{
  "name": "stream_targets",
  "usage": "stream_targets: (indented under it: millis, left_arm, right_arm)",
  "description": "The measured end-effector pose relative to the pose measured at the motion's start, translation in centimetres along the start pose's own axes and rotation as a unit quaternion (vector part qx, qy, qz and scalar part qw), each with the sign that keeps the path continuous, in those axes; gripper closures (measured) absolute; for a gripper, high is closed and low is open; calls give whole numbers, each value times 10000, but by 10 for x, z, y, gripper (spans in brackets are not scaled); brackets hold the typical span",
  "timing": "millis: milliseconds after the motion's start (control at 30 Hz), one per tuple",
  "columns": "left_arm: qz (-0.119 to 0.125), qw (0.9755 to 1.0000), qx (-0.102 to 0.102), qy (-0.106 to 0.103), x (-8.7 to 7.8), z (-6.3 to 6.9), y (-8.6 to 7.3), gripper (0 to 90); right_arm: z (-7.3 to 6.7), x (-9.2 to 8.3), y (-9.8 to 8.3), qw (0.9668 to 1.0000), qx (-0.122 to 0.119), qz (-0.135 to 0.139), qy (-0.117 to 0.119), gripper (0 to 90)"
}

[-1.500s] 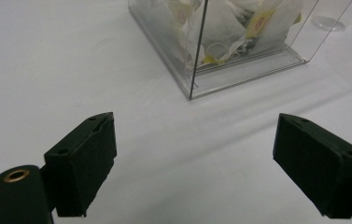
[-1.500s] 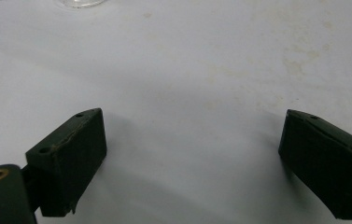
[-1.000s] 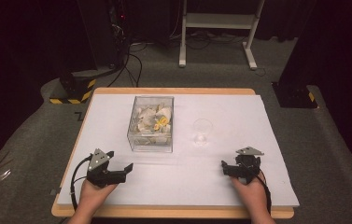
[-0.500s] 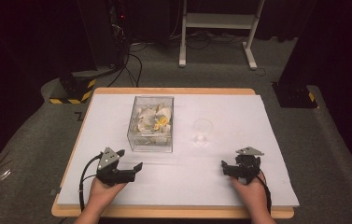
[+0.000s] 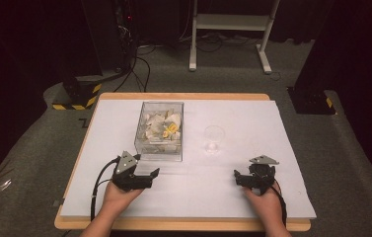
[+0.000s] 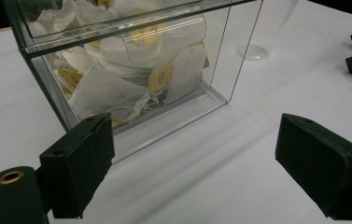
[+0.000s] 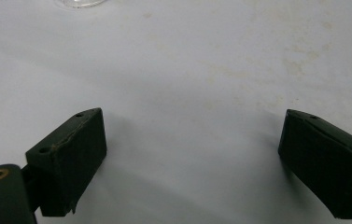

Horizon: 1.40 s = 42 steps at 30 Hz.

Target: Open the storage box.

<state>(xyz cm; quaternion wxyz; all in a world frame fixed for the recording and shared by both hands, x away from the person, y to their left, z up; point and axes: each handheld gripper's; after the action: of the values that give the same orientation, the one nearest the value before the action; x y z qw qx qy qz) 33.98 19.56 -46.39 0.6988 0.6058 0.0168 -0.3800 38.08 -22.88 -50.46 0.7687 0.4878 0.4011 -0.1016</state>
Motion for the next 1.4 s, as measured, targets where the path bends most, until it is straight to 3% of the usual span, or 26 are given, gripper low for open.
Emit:
stream_targets:
  millis: [633,767,867,1300,1400]
  left_arm:
    - [91,9998,-144,57,19,-4,8,145]
    - [208,9996,-202,-12,20,-4,8,156]
    - [193,9997,-140,10,21,-3,8,158]
    - [537,9979,-335,159,20,-13,12,390]
    - [513,9980,-277,230,24,-12,12,442]
  right_arm:
    - [0,0,0,10000,6,-2,14,77]
    - [0,0,0,10000,14,-7,23,77]
    - [0,0,0,10000,15,-8,25,76]
    - [0,0,0,10000,9,8,5,76]
    - [0,0,0,10000,9,10,8,76]
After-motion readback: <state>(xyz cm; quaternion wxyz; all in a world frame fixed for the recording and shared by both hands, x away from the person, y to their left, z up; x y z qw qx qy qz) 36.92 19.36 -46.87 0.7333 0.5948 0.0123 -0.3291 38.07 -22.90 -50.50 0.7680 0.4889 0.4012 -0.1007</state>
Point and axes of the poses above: each handheld gripper's, and its own axes: x roughly forward along the jaws, y roughly out of its top, z roughly to its right, and after that the axes turned 15 degrees about -x, right-handed
